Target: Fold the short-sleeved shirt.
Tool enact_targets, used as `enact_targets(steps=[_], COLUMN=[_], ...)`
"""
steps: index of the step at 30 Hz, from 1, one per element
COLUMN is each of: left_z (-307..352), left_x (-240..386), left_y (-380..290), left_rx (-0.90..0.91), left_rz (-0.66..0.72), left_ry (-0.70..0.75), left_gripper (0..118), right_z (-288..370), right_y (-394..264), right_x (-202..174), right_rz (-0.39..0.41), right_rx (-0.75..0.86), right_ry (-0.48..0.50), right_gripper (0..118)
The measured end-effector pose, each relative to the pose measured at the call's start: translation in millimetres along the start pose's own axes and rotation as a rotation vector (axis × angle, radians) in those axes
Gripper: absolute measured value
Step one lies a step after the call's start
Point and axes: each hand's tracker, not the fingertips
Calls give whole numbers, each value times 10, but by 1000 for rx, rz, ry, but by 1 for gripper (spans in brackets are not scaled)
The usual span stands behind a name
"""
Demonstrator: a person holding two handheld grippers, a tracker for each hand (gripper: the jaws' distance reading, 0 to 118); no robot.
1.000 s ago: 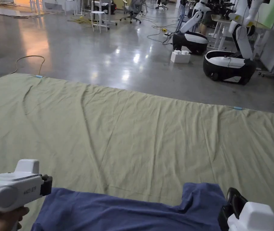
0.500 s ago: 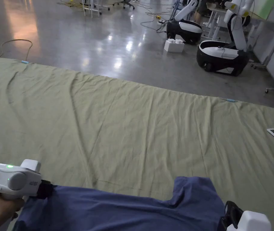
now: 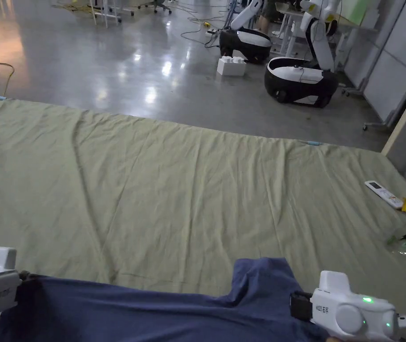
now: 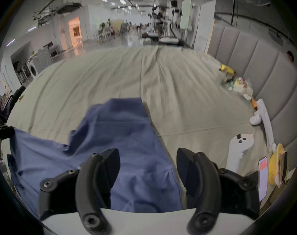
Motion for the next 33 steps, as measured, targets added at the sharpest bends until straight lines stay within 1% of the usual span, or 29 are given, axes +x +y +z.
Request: enact_targets(steps=[1,2,4,5,6,7,8,9,10,12,14,16,17,18,19,21,23,27,31,33], left_z=[44,76,195,209,231,210,211,216,220,289,323,367,405,447,510,620,721,981,1216,1309], left_x=[13,22,91,95,101,68,68,68,71,110,122,101,91,83,87,74,38,-91,-217,-280], left_y=[14,28,15,20,25,3,5,5,5,-12,-21,-43,-48,-53,-68,-81,-108,-188,-334,-427], left_rx=[9,17,34,36,40,43,41,41,45,49,54,61,65,70,77,87,104,140,162,156], left_rz=[-15,-26,-34,-32,-31,-26,-23,-24,-25,-29,-27,-15,-9,-6,-9,-13,-17,11,7,8], left_ry=[3,3,5,4,3,4,4,3,4,6,5,2,-5,-10,-13,-18,-19,-51,-80,-117], left_gripper=[5,5,5,5,5,5,5,5,5,5,5,5,5,5,5,5,5,5,5,5], right_z=[-75,-180,-388,-449,-522,-534,-526,-508,-496,-459,-395,-273,-186,-79,22,251,510,953,1420,1595], right_y=[43,80,131,137,146,125,113,107,120,137,118,80,71,49,35,18,-22,-156,-383,-532], right_x=[-11,-10,-32,-43,-60,-73,-99,-104,-115,-129,-166,-133,-138,-102,-73,-20,-2,112,126,136], right_rz=[-12,-7,-15,-18,-18,-16,-1,13,23,30,54,76,56,8,-18,1,35,50,68,80], right_rx=[-13,-13,-106,-128,-158,-149,-143,-130,-131,-99,-107,-58,-43,-21,-7,27,86,137,169,171], right_ry=[-7,3,57,62,75,79,51,51,55,102,79,100,92,99,124,122,142,155,149,144], right_gripper=[75,75,73,67,64,62,55,38,1,1,1,1,1,1,1,1,1,1,1,1])
